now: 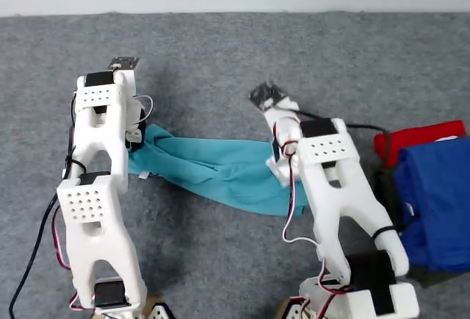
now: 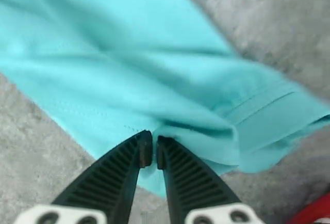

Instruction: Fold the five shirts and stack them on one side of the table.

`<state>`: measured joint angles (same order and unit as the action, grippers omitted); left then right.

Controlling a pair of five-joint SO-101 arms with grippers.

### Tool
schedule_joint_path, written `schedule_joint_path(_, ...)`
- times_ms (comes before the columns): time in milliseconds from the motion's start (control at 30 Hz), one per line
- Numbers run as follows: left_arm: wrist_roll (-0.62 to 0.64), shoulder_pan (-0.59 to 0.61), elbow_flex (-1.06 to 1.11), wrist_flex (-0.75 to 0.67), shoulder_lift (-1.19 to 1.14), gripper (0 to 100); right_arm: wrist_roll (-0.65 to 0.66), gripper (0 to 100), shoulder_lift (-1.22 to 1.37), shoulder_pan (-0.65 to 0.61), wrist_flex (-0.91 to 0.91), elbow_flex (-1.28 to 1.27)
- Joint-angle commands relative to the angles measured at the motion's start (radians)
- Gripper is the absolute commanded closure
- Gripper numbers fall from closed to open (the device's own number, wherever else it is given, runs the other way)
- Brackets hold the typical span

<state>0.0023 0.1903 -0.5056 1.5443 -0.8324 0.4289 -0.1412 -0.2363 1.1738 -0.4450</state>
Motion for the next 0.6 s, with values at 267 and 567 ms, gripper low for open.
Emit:
schedule_joint_path(267, 0.003, 0.002, -0.225, 0.213, 0.245, 99, -0.009, 98.8, -0.048, -0.004, 0.180, 0.549)
schedule_joint_path(567, -0.003, 0.002, -0.056, 0.212, 0.729, 99, -0.005, 98.8, -0.048, -0.004, 0.415, 1.062)
